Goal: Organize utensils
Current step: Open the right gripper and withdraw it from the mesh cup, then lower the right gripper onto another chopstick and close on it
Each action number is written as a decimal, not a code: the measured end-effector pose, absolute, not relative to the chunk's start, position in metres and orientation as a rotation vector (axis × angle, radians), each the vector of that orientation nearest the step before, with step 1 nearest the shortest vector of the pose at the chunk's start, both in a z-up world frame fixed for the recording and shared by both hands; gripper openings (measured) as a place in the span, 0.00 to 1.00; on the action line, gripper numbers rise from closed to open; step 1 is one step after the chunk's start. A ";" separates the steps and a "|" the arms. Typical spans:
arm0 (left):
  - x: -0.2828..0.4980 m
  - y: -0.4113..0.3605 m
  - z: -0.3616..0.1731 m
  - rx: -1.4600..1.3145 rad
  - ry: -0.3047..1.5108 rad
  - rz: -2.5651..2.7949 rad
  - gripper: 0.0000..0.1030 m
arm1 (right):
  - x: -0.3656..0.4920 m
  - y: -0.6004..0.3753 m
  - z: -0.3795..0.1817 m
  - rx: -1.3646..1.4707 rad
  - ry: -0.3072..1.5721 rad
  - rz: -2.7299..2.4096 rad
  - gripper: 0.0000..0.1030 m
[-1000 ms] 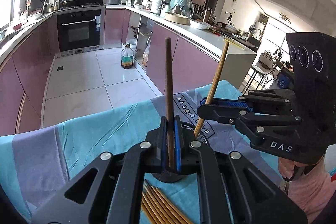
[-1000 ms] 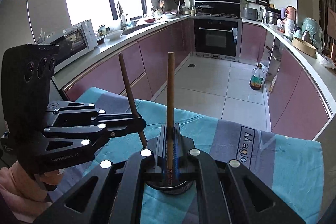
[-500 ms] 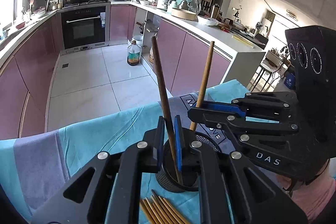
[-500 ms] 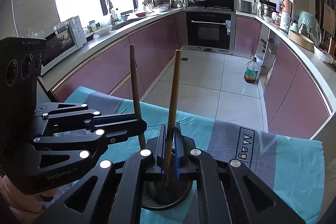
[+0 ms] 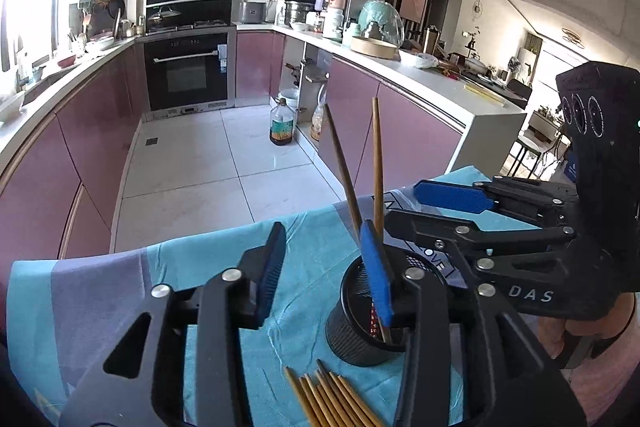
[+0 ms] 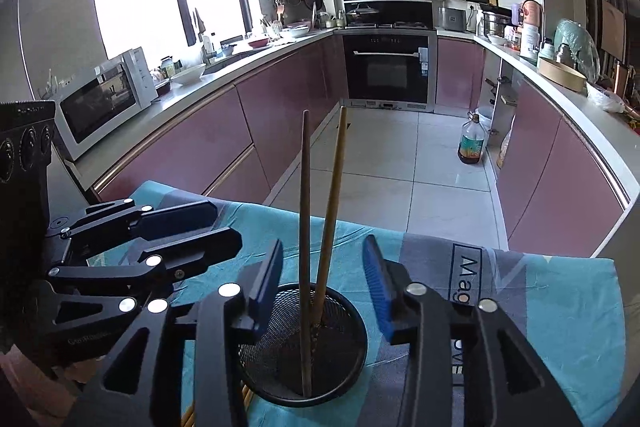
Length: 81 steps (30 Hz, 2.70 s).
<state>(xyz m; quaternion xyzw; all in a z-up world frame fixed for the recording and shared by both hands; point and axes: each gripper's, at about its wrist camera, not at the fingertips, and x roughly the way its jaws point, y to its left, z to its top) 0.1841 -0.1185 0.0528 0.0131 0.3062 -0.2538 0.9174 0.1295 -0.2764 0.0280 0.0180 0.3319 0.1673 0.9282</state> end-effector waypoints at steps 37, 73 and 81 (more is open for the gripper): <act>0.054 -0.050 -0.076 0.134 0.797 -0.366 0.78 | 0.010 -0.232 -0.083 -0.005 0.854 0.440 0.55; 0.055 -0.061 -0.101 0.162 0.888 -0.386 0.68 | 0.004 -0.229 -0.097 -0.106 0.897 0.371 0.36; 0.059 -0.065 -0.104 0.137 0.902 -0.416 0.69 | 0.006 -0.229 -0.097 -0.097 0.894 0.370 0.36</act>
